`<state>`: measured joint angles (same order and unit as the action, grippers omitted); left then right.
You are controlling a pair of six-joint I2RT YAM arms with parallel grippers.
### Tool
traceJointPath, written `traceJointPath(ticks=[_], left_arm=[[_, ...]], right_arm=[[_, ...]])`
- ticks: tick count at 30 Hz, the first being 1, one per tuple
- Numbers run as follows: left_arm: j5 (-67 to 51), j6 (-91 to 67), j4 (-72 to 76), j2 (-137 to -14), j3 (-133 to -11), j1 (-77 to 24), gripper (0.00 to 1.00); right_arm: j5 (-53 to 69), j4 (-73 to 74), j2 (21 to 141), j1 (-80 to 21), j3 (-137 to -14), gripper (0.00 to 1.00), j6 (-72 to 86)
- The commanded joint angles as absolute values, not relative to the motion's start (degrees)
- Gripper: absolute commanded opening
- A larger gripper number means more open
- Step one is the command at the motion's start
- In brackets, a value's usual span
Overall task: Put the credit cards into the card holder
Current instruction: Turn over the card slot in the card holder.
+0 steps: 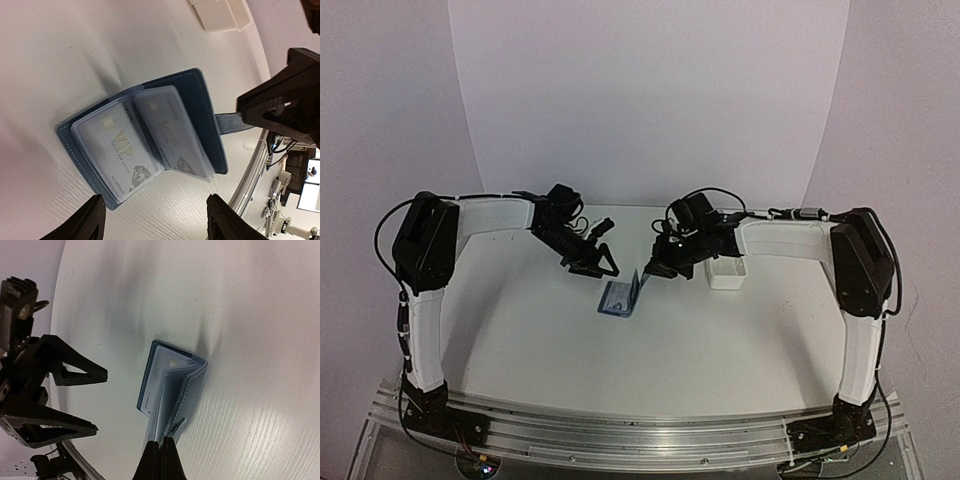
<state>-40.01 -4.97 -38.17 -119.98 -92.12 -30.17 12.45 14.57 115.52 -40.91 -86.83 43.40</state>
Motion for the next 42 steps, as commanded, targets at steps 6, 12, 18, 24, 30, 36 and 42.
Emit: traceJointPath(ticks=[6, 12, 18, 24, 30, 36, 42], left_arm=[[-49.0, -8.2, -32.6, -120.0, -89.5, -31.9, 0.57], [-51.9, -9.4, -30.7, -121.4, -90.5, -32.8, 0.68], [-50.4, -11.1, -28.9, -122.1, -91.8, -34.5, 0.71], [-42.8, -10.0, -29.6, -123.0, -93.0, -36.1, 0.78], [-37.9, -10.2, -29.1, -123.4, -94.2, -37.0, 0.83], [-38.4, -10.7, -28.3, -123.7, -93.7, -37.7, 0.84], [-36.8, -10.1, -28.9, -123.9, -92.6, -37.8, 0.8]], right_arm=[[12.5, 12.8, 113.8, -41.2, -85.3, 0.0, 43.4], [12.6, 12.7, 113.8, -41.2, -84.6, 0.0, 43.5], [12.7, 12.5, 113.9, -41.3, -84.6, 0.0, 43.3], [12.6, 12.4, 113.6, -41.2, -84.6, 0.0, 43.1], [12.8, 12.1, 113.6, -41.2, -84.6, 0.0, 43.0], [12.7, 11.9, 113.5, -41.2, -84.4, 0.0, 42.8], [12.5, 11.6, 113.2, -41.2, -84.1, 0.0, 42.6]])
